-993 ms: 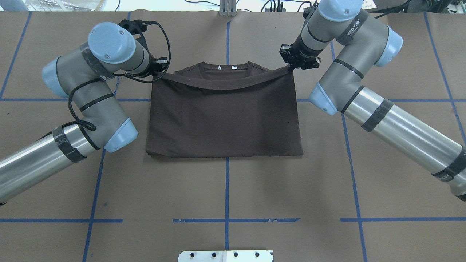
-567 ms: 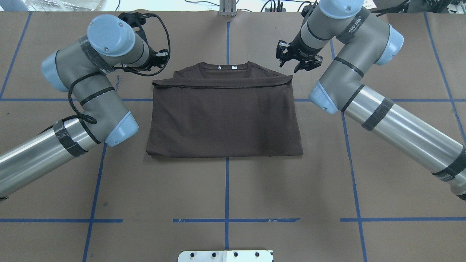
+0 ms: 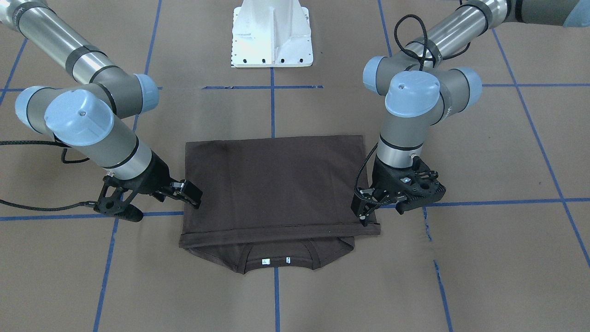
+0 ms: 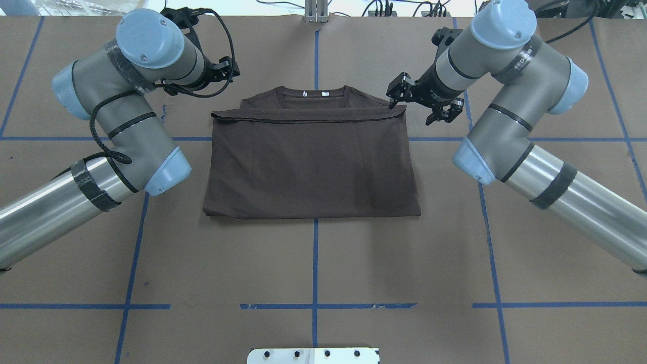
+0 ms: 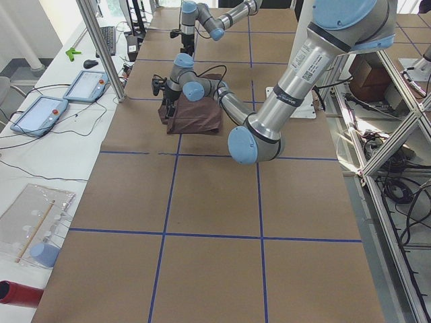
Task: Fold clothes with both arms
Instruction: 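Move the right gripper to the folded shirt's corner nearest the robot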
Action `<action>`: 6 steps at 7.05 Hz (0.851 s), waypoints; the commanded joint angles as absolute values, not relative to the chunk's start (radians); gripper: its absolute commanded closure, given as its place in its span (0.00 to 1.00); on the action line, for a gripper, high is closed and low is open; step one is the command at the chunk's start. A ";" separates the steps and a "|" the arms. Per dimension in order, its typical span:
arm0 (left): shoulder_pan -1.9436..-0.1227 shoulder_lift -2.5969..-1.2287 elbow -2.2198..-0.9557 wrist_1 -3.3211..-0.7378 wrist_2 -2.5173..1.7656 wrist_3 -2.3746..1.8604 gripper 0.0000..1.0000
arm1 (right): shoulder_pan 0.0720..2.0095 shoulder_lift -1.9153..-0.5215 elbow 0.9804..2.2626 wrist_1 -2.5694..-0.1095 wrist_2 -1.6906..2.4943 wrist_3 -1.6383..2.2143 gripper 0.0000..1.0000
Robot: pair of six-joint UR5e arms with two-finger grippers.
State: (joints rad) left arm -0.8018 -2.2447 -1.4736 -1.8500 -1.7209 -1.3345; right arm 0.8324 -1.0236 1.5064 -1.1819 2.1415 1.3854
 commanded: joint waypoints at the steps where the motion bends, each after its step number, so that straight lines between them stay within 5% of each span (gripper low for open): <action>1: -0.802 -2.247 -1.488 -1.848 -1.721 -1.336 0.00 | 0.683 -1.167 1.647 -1.183 2.016 1.463 0.01; 4: -0.802 -2.249 -1.503 -1.848 -1.721 -1.339 0.00 | 0.617 -1.207 1.663 -1.186 2.000 1.467 0.05; 5: -0.802 -2.253 -1.505 -1.847 -1.721 -1.339 0.00 | 0.611 -1.207 1.663 -1.186 2.006 1.466 0.14; 6: -0.802 -2.258 -1.505 -1.847 -1.721 -1.339 0.00 | 0.603 -1.207 1.663 -1.186 2.014 1.463 0.38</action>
